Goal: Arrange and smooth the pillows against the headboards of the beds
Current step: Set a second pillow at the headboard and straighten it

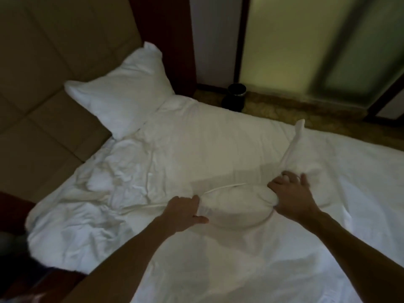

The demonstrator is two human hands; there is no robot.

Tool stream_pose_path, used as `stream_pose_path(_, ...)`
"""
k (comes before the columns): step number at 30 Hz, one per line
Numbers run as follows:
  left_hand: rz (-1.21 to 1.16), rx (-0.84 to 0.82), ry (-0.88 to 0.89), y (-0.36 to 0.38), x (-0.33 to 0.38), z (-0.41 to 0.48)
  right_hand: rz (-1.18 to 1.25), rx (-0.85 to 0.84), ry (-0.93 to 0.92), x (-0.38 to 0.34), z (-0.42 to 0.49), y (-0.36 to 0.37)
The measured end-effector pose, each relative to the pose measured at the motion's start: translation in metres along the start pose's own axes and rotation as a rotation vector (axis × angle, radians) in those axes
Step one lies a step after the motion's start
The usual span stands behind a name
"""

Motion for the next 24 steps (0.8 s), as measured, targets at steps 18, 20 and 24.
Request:
stream_pose_path(18, -0.081, 0.524, -0.373, -0.098, -0.249, -0.313, 0.073, 0.432, -0.302, -0.31, 0.017, -0.257)
stream_pose_path(20, -0.071, 0.525, -0.449, -0.101, -0.266, -0.333, 0.094, 0.465, -0.335, -0.339, 0.02, -0.273)
stream_pose_path(24, -0.1, 0.579, -0.548, -0.106, -0.299, -0.369, 0.12, 0.495, -0.426, -0.39, 0.035, -0.306)
Point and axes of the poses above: each hand's wrist, its own z-axis towards the middle knuckle, its own y-axis out of the palm, x = y × z, the point moved 3 cm from there along z, towards the middle knuckle, and after that the axes turned 7 degrees about -z, right-handed, at the moved point
